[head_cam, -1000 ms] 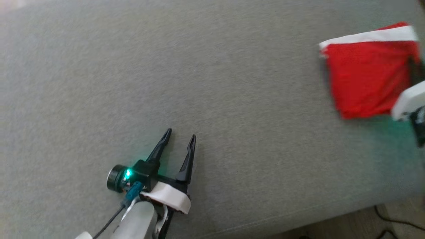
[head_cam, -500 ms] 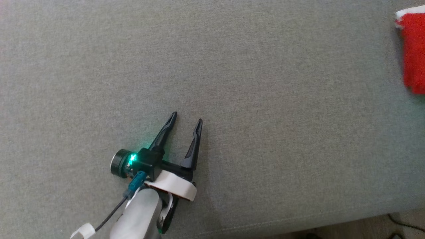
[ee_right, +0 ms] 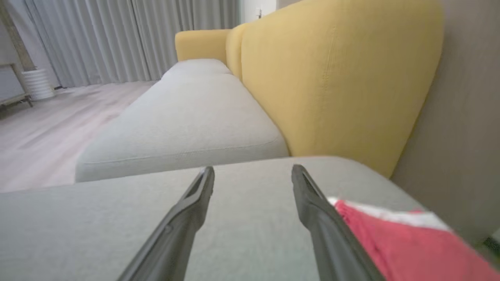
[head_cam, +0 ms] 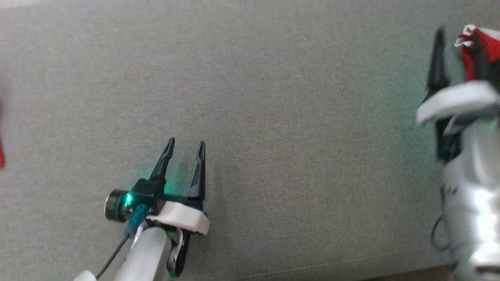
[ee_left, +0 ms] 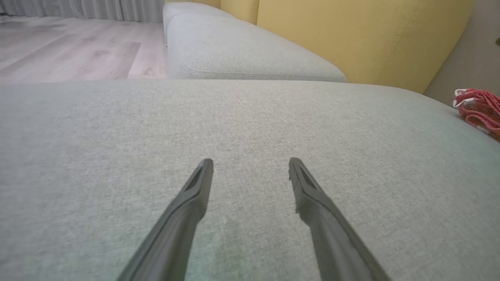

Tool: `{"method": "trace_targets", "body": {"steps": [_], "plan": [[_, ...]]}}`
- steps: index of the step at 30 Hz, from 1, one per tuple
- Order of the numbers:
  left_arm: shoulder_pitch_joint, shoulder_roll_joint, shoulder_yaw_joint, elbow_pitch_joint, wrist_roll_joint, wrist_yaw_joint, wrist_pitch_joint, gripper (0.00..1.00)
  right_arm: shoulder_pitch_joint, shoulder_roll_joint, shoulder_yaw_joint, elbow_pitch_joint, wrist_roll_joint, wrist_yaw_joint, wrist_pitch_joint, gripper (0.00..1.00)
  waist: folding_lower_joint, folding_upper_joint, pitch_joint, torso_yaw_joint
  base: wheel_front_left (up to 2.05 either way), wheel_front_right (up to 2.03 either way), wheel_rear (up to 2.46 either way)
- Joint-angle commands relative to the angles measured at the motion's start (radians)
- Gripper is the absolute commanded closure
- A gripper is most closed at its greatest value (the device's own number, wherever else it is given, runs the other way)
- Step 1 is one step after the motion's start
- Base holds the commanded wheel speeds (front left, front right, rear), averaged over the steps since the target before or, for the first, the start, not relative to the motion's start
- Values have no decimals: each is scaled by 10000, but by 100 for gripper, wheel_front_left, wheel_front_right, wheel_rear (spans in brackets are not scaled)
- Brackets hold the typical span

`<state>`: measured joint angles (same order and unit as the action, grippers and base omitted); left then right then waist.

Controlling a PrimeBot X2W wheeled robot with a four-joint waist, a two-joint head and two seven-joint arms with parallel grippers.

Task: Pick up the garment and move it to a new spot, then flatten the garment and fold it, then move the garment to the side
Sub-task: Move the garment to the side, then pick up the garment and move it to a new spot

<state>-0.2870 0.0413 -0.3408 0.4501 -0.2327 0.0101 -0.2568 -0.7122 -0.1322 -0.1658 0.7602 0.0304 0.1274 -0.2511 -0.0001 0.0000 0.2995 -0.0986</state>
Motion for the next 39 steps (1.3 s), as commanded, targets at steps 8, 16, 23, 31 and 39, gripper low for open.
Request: {"method": "trace_targets", "body": {"steps": [8, 16, 23, 31, 39], "plan": [[507, 89, 657, -1, -115, 183, -49, 0, 2078, 738, 895, -1144, 723, 33, -105, 0, 1, 0, -937, 616, 0, 0, 0], [999, 89, 1079, 164, -141, 342, -49, 0, 3511, 815, 1814, -1267, 1312, 33, -106, 0, 1, 0, -1677, 1063, 0, 0, 0], [1538, 89, 1682, 168, -133, 499, -49, 0, 4181, 818, 2293, -1461, 1871, 33, -106, 0, 1, 0, -2470, 1167, 0, 0, 0], [1871, 89, 2124, 284, 114, 408, -49, 0, 4555, 819, 2601, -1502, 1973, 33, -106, 0, 1, 0, -2828, 1267, 0, 0, 0], [1783, 89, 2035, 107, 123, 376, -49, 0, 4602, 819, 2623, -1505, 1886, 33, -106, 0, 1, 0, -2635, 1716, 0, 0, 0]]}}
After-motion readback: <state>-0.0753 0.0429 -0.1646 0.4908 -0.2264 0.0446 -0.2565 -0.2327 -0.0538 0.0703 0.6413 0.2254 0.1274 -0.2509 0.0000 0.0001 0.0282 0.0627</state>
